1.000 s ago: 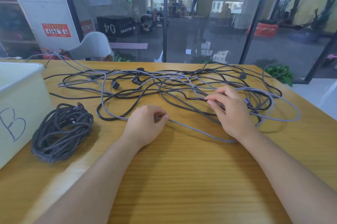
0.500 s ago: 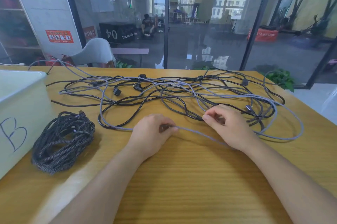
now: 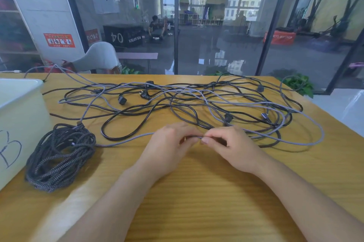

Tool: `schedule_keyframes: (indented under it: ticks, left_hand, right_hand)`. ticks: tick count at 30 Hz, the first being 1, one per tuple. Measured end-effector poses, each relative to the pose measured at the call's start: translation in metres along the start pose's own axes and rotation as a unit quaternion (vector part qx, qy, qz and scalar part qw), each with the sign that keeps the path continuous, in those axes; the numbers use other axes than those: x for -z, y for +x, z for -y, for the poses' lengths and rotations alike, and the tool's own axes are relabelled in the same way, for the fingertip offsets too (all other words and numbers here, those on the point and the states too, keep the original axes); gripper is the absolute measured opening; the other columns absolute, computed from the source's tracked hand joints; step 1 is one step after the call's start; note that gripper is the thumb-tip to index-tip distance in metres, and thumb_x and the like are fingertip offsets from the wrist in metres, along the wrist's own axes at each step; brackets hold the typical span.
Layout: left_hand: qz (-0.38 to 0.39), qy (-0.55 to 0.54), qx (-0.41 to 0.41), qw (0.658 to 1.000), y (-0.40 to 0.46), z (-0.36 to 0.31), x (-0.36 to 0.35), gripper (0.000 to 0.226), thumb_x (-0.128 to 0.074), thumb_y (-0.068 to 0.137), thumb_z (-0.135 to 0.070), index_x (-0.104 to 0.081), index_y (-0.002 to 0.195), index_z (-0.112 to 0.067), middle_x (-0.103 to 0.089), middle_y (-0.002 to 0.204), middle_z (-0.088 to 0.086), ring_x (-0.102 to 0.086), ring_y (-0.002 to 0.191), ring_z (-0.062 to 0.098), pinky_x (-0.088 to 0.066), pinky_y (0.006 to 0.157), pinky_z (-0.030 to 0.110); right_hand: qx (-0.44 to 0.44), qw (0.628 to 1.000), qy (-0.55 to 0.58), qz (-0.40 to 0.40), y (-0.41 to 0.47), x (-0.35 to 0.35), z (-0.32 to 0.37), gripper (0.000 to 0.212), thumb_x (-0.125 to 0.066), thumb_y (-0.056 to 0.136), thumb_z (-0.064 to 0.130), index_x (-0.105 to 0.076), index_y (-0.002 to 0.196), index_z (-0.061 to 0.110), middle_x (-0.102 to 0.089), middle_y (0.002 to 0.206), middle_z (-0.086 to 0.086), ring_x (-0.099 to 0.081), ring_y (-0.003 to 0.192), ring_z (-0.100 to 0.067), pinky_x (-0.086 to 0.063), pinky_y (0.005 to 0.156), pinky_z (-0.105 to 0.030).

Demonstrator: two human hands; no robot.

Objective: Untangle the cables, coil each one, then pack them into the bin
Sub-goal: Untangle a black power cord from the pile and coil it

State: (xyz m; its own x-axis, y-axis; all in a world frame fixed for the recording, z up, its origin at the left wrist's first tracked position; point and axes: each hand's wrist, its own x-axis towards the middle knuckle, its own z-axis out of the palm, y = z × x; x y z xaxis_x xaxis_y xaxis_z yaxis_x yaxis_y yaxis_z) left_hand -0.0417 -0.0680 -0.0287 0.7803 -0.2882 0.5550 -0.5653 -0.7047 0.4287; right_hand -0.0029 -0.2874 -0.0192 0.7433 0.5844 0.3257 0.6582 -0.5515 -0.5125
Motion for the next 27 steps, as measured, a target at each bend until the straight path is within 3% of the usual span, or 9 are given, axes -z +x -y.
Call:
schedule_keyframes:
  ticks: [4,8,10,12,15,17,23,27]
  left_hand:
    - [-0.095,0.041,0.123,0.987,0.002,0.009,0.010,0.011,-0.068,0.099,-0.023,-0.078,0.102,-0.026,-0.064,0.084,-0.021,-0.054,0.071,-0.001,-0.045,0.070,0.028]
    - [-0.192,0.074,0.221,0.953,0.002,0.018,0.023,0.013,-0.065,0.100,-0.024,-0.077,0.103,-0.026,-0.066,0.082,-0.012,-0.058,0.071,0.016,-0.047,0.068,0.032]
    - [-0.184,0.090,0.213,0.955,0.001,0.018,0.023,0.011,-0.065,0.099,-0.026,-0.075,0.101,-0.028,-0.065,0.082,-0.015,-0.058,0.072,0.013,-0.047,0.067,0.031]
    - [-0.149,0.110,0.156,0.970,0.000,0.012,0.020,0.008,-0.066,0.097,-0.033,-0.073,0.096,-0.030,-0.063,0.080,-0.018,-0.057,0.073,0.009,-0.045,0.067,0.029]
    - [-0.030,0.074,0.059,0.995,-0.002,0.000,0.010,0.015,-0.066,0.095,-0.043,-0.075,0.099,-0.032,-0.065,0.082,-0.019,-0.061,0.077,0.008,-0.049,0.076,0.034]
    - [0.034,0.051,0.068,0.996,-0.003,-0.007,0.003,0.015,-0.067,0.096,-0.042,-0.075,0.106,-0.035,-0.071,0.088,-0.017,-0.064,0.082,0.010,-0.052,0.078,0.035]
    - [-0.091,0.112,0.210,0.967,-0.001,0.009,0.014,0.011,-0.062,0.101,-0.040,-0.071,0.095,-0.038,-0.061,0.072,-0.022,-0.056,0.070,0.006,-0.041,0.061,0.024]
    - [-0.077,0.105,0.217,0.968,-0.003,0.012,0.014,0.013,-0.063,0.099,-0.042,-0.070,0.090,-0.035,-0.063,0.072,-0.020,-0.058,0.072,0.006,-0.043,0.065,0.028]
  right_hand:
    - [-0.039,0.996,-0.073,-0.035,0.000,0.008,-0.007,0.032,-0.049,0.103,0.051,-0.074,0.092,0.035,-0.072,0.079,0.015,-0.063,0.072,-0.005,-0.052,0.070,-0.033]
    - [-0.071,0.988,-0.105,-0.092,0.000,0.018,-0.019,0.032,-0.048,0.101,0.052,-0.074,0.090,0.035,-0.069,0.071,0.010,-0.060,0.067,-0.005,-0.053,0.067,-0.037]
    - [-0.069,0.988,-0.089,-0.103,0.000,0.019,-0.020,0.029,-0.052,0.101,0.049,-0.075,0.090,0.036,-0.070,0.071,0.012,-0.061,0.068,-0.006,-0.053,0.067,-0.034]
    - [-0.058,0.991,-0.068,-0.099,-0.001,0.018,-0.016,0.024,-0.057,0.102,0.043,-0.077,0.091,0.036,-0.072,0.076,0.017,-0.062,0.073,-0.004,-0.050,0.067,-0.030]
    - [-0.026,0.996,-0.047,-0.074,-0.001,0.011,-0.009,0.020,-0.062,0.101,0.036,-0.080,0.094,0.031,-0.073,0.083,0.022,-0.063,0.078,-0.001,-0.047,0.068,-0.025]
    - [-0.013,0.997,-0.042,-0.055,0.000,0.006,-0.005,0.017,-0.064,0.101,0.037,-0.079,0.094,0.032,-0.071,0.081,0.024,-0.063,0.078,0.000,-0.045,0.068,-0.021]
    - [-0.084,0.987,-0.084,-0.104,0.000,0.019,-0.010,0.030,-0.055,0.102,0.049,-0.074,0.087,0.032,-0.064,0.063,0.011,-0.059,0.062,-0.008,-0.047,0.059,-0.030]
    - [-0.130,0.979,-0.111,-0.114,0.000,0.022,-0.009,0.039,-0.053,0.103,0.045,-0.073,0.078,0.023,-0.061,0.056,0.002,-0.056,0.057,-0.015,-0.040,0.053,-0.027]
